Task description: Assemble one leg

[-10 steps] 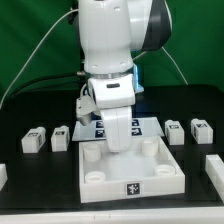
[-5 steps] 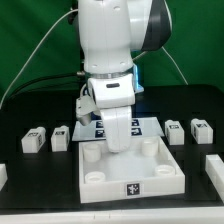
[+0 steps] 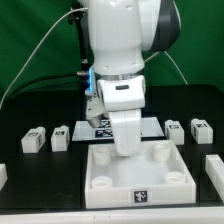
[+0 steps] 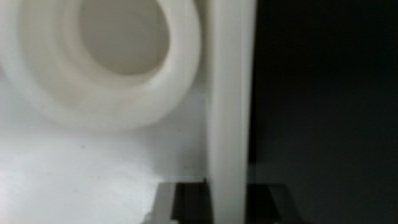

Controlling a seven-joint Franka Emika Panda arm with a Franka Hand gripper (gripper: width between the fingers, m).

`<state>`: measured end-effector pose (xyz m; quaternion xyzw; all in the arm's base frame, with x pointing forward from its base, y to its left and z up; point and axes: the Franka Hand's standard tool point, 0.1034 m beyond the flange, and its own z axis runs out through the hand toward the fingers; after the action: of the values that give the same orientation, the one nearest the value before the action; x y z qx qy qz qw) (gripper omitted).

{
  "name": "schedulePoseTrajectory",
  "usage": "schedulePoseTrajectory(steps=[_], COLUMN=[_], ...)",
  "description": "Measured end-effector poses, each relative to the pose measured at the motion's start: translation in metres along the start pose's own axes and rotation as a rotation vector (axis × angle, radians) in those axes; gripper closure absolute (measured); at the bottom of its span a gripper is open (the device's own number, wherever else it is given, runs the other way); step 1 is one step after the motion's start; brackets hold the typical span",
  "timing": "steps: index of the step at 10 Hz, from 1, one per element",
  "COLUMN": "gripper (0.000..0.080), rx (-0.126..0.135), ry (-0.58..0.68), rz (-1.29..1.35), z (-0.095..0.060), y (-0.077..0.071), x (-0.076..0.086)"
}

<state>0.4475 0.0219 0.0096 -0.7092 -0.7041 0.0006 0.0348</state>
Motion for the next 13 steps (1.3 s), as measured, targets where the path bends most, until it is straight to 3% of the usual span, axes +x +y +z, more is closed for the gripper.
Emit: schedulePoseTrajectory(steps=[2, 7, 9, 12, 13], gripper=[0.0736, 0.0736, 0.0736, 0.0736, 0.0657], rx=[-0.018, -0.042, -0.032, -0.046, -0.046], ry=[0.012, 0.031, 0.029, 0.032, 0.032], rz=[0.004, 0.002, 0.021, 0.023, 0.024], z=[-0.004, 0.0, 0.001, 0.001, 0.001], y=[0.02, 0.042, 0.042, 0.042, 0.042], x=[0.019, 0.035, 0.035, 0.034, 0.034])
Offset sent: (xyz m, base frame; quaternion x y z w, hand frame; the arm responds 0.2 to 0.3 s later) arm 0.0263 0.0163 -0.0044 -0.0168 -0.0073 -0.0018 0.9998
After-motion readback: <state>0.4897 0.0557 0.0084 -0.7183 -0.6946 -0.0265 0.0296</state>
